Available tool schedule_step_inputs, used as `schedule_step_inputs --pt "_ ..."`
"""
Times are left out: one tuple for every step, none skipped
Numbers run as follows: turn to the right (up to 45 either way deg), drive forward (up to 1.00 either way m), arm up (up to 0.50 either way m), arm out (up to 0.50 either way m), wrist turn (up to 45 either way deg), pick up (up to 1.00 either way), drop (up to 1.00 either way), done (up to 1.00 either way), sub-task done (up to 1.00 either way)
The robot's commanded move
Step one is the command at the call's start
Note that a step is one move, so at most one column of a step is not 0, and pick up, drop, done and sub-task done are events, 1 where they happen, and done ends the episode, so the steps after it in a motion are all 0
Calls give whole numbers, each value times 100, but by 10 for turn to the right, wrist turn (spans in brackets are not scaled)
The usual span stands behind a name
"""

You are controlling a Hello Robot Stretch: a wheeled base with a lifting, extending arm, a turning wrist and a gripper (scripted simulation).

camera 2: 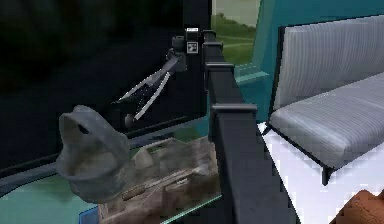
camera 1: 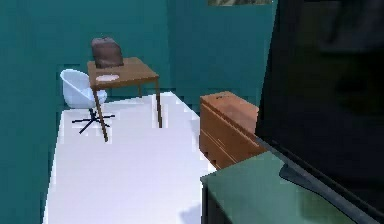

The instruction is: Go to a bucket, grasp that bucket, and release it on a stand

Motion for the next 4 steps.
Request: schedule_step_inputs --pt "0 0 0 -10 0 0 0 0 0" --pt "0 0 0 -38 0 0 0 0 0" --pt "-210 0 0 0 0 0 0 0 0" --pt "0 0 0 10 0 0 0 0 0"
